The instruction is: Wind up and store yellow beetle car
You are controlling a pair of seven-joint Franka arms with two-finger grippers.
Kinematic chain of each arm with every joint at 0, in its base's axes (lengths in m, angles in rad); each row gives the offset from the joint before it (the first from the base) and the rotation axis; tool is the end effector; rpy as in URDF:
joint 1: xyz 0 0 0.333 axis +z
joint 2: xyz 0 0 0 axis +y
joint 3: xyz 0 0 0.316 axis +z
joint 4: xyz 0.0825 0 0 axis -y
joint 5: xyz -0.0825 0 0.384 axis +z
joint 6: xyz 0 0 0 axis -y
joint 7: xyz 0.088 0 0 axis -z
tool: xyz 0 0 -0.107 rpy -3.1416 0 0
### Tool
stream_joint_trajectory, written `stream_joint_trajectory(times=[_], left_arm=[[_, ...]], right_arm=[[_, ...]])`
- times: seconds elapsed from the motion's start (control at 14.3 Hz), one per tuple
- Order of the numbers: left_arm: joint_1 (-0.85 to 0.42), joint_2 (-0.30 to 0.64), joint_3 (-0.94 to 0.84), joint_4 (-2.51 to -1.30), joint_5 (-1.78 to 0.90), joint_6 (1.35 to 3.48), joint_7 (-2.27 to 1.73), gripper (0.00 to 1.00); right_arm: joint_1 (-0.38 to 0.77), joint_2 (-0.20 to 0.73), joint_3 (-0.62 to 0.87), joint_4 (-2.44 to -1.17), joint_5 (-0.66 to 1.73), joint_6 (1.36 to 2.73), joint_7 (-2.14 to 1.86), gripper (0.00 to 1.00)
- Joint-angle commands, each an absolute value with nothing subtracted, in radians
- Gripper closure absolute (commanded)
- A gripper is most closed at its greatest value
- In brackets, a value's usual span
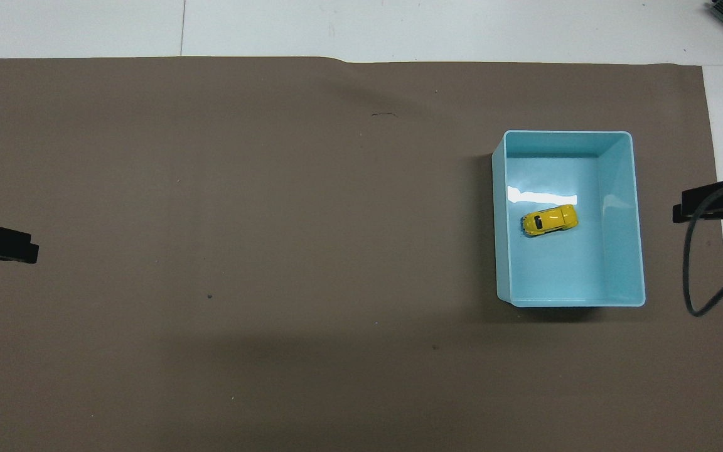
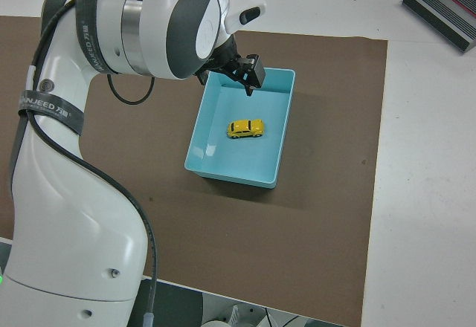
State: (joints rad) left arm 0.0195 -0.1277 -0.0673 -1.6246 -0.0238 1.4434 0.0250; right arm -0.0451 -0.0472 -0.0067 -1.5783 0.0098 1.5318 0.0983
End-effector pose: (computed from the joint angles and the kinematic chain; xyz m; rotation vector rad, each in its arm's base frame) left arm 0.4999 -0.0292 0.6559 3.1238 -0.1163 -0.0844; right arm 0.5353 -0.0268 0.6433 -3.1227 0.2342 -0.0007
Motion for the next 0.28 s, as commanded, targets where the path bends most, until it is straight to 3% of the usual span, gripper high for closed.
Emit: stream_joint_trajectory(times=[0.0,0.21], left_arm=[[0.017,-0.147,-0.060,-1.641,-0.034,1.454,0.035,0.00],[0.017,-0.147,-0.060,-1.641,-0.034,1.454,0.035,0.00]], right_arm=[[-0.048,-0.058,-0.002,-1.582,0.008,1.526,0.113,0.00],[-0.048,-0.060,-0.003,-1.585,0.005,1.517,0.112,0.00]])
